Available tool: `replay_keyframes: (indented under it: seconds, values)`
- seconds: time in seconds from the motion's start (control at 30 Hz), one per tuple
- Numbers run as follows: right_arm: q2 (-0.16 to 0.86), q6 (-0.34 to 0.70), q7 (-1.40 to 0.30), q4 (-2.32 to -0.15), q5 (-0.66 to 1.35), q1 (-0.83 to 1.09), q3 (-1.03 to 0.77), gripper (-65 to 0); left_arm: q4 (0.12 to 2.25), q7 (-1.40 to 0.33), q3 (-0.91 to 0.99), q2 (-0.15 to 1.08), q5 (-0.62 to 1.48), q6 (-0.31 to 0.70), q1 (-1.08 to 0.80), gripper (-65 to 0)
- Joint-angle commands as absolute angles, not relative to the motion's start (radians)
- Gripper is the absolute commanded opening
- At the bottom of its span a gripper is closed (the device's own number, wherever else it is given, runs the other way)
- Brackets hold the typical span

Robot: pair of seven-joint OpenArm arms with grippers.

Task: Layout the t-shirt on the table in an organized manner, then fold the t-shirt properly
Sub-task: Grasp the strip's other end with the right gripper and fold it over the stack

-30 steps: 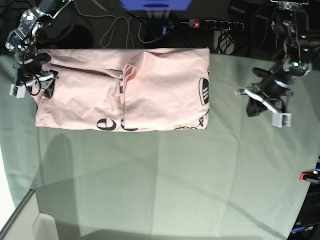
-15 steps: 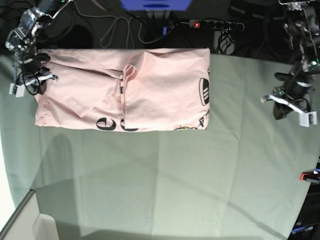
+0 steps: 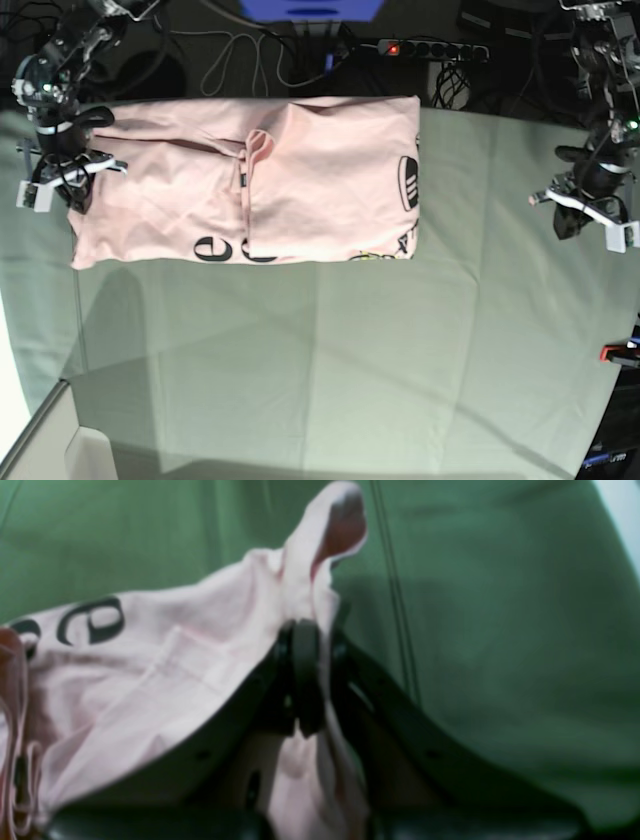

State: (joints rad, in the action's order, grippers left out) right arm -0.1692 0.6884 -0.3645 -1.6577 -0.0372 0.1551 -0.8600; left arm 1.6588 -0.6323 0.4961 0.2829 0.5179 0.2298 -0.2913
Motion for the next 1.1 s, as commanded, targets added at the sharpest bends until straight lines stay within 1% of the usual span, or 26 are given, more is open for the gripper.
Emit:
replay_keyframes:
  seconds: [0.0,0.13,0.27,0.47,0.8,0.9,1.07]
  values:
    - [-0.157,0.698,-0.326,-1.702,-0.012,0.162,-0.858,-65.0,1.678,-0.613,0.503,0.302,0.527,0.234,-0.292,-64.6]
    - [-0.157,0.698,-0.326,-1.77,-0.008,0.203,-0.794,-65.0,1.675,-0.613,0.504,0.302,0.524,0.234,-0.292,-64.6]
    - [-0.157,0.698,-0.326,-1.811,-0.007,0.278,-0.654,-65.0,1.675,-0.613,0.516,0.302,0.518,0.234,-0.292,-64.6]
    - [-0.157,0.698,-0.325,-1.856,-0.005,0.355,-0.41,-65.0,1.672,-0.615,0.631,0.297,0.518,0.234,-0.292,-64.6]
    - [-0.157,0.698,-0.325,-1.883,-0.042,0.364,-0.062,-65.0,1.679,-0.615,0.805,0.302,0.524,0.234,-0.369,-64.6]
    - [-0.157,0.698,-0.325,-1.874,-0.059,0.355,0.013,-65.0,1.679,-0.615,0.846,0.302,0.526,0.234,-0.398,-64.6]
    - [-0.157,0.698,-0.325,-1.797,-0.059,0.323,0.111,-65.0,1.679,-0.615,0.912,0.295,0.527,0.234,-0.435,-64.6]
